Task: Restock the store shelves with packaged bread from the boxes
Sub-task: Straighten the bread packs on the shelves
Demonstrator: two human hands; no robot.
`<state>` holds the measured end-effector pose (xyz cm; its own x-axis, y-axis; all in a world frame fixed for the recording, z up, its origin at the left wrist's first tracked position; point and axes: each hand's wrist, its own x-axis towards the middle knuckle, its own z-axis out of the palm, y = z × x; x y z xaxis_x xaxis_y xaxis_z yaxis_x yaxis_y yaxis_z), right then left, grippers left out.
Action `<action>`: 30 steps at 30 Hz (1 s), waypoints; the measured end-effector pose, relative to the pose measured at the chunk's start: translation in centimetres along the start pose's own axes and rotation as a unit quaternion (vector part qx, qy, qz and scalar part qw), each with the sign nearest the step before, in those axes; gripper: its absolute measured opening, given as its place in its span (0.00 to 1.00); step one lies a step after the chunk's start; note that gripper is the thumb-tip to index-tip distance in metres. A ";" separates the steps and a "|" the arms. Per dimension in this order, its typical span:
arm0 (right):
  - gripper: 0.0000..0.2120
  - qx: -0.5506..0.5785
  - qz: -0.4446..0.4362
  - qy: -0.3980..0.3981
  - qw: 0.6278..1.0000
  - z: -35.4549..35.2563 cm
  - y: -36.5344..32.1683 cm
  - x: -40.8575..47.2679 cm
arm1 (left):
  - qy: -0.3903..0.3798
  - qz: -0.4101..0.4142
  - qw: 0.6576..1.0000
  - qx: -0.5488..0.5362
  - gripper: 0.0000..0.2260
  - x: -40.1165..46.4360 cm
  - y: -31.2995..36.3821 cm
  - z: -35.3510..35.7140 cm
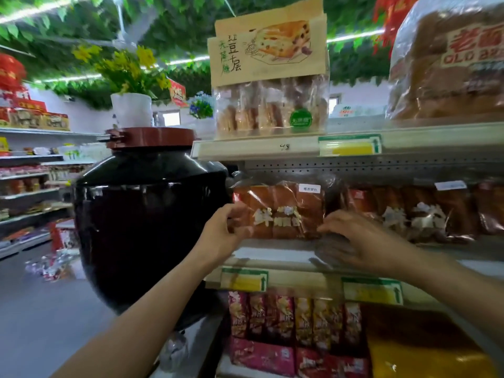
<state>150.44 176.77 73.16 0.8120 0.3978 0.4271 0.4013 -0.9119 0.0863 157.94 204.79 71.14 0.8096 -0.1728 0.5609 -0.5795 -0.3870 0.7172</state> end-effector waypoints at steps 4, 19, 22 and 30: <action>0.20 0.022 0.056 0.031 0.998 1.3 0.1 -0.8 | -0.009 0.024 0.999 0.019 0.18 0.4 -1.6 -0.6; 0.55 -0.093 0.140 -0.002 0.986 3.2 -0.2 7.1 | -0.085 0.138 0.902 0.401 0.57 10.2 -5.1 1.3; 0.58 -0.125 0.124 -0.021 0.984 3.2 1.1 8.9 | -0.123 0.132 0.861 0.476 0.65 11.8 -4.2 0.8; 0.68 -0.095 0.192 -0.048 0.976 4.3 2.2 12.6 | -0.163 0.094 0.824 0.534 0.65 13.9 -3.4 1.2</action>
<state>163.38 180.23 74.88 0.9268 0.0215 0.3751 -0.0192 -0.9943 0.1047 171.33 202.66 76.00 0.7979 -0.4878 0.3541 -0.4268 -0.8720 -0.2397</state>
